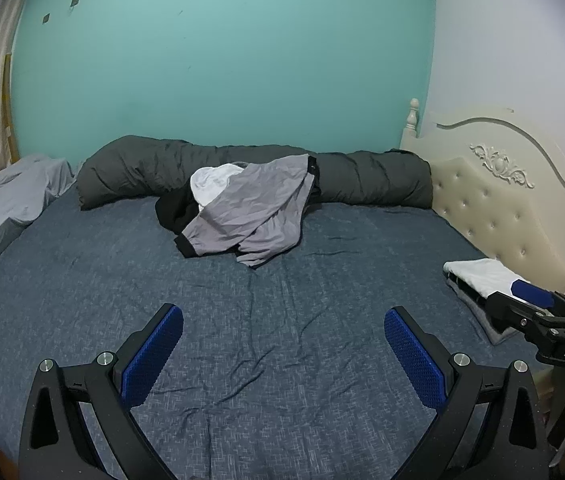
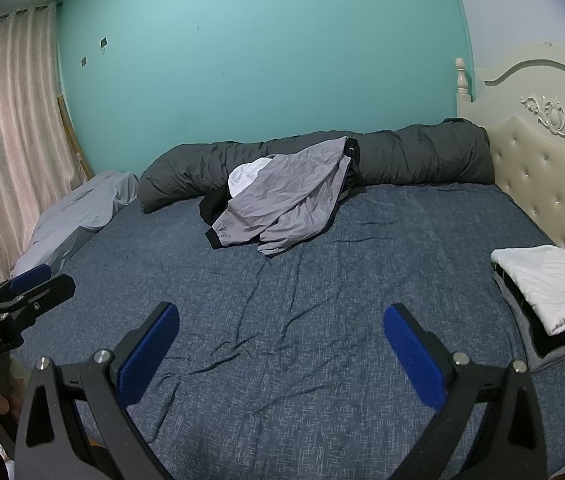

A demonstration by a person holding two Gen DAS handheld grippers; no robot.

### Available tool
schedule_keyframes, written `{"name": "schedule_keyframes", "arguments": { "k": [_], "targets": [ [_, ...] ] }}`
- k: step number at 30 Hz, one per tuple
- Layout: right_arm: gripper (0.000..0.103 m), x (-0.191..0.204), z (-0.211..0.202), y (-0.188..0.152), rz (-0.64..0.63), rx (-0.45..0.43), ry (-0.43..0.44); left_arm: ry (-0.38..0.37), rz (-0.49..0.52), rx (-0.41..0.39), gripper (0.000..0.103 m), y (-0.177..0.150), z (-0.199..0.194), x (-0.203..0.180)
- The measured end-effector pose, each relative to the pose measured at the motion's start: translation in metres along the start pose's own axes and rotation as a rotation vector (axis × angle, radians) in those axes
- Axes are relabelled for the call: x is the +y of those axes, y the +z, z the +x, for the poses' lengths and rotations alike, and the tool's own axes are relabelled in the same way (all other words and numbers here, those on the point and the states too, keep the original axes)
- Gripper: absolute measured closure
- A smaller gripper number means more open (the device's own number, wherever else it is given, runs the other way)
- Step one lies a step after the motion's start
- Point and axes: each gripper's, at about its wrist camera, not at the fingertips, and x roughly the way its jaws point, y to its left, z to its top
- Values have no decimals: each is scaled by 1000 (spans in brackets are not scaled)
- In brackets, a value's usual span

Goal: Fold clothes

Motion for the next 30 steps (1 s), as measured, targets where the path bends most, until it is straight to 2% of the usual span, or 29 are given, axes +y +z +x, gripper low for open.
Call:
{"name": "schedule_keyframes", "arguments": {
  "k": [30],
  "targets": [
    [0,-3,-3,0,-6,-10,-8,3,0,-5,0,2,0,0]
  ]
}}
